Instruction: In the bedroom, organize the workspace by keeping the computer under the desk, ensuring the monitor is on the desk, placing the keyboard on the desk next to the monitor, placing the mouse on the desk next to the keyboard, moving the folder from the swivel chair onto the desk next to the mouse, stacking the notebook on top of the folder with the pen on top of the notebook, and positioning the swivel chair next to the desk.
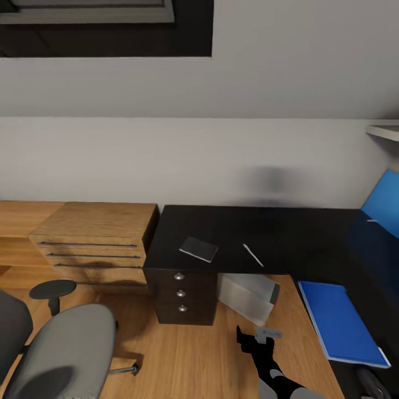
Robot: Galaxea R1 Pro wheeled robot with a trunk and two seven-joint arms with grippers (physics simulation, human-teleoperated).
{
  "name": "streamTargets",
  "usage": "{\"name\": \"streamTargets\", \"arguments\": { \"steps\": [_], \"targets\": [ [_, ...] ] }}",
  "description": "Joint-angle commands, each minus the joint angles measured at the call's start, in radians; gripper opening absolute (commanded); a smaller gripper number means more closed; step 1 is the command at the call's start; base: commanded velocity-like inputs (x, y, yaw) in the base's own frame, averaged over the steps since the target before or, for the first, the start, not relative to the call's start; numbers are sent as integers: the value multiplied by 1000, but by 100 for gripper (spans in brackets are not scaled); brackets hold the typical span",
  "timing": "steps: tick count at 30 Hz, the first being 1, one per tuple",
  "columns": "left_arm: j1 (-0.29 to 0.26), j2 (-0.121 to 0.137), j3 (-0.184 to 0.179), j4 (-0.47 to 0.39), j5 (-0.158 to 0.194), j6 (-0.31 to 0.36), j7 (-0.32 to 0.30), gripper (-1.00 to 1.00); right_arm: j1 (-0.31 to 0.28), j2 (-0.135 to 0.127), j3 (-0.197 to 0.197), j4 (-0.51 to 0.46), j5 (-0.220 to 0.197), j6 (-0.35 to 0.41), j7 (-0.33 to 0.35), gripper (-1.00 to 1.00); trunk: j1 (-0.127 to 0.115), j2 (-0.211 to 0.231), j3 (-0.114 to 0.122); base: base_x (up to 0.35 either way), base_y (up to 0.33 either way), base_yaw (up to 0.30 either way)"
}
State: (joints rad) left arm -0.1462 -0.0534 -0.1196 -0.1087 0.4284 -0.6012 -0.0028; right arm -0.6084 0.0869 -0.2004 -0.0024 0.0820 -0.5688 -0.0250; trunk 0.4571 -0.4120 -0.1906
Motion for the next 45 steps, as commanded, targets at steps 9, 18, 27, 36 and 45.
{"name": "streamTargets", "arguments": {
  "steps": [9,18,27,36,45],
  "targets": [
    [-1,0,-8,1,10,-4,0,100,-1,-1,-7,0,10,-3,-3,100,0,-2,-8,0,-2,257],
    [-1,-1,-8,1,11,-2,0,100,-1,-3,-6,0,13,-7,-3,100,-7,12,-7,0,0,127],
    [-1,-1,-8,1,12,1,1,100,-1,-6,-1,-7,19,19,-3,100,-7,12,-7,0,0,9],
    [-1,0,-8,0,14,3,7,100,-5,-10,1,-302,28,402,-40,100,-7,12,-8,0,0,0],
    [-1,-8,-10,-188,10,198,96,100,-13,9,19,-582,49,730,-41,100,-7,12,-8,0,0,0]
  ]
}}
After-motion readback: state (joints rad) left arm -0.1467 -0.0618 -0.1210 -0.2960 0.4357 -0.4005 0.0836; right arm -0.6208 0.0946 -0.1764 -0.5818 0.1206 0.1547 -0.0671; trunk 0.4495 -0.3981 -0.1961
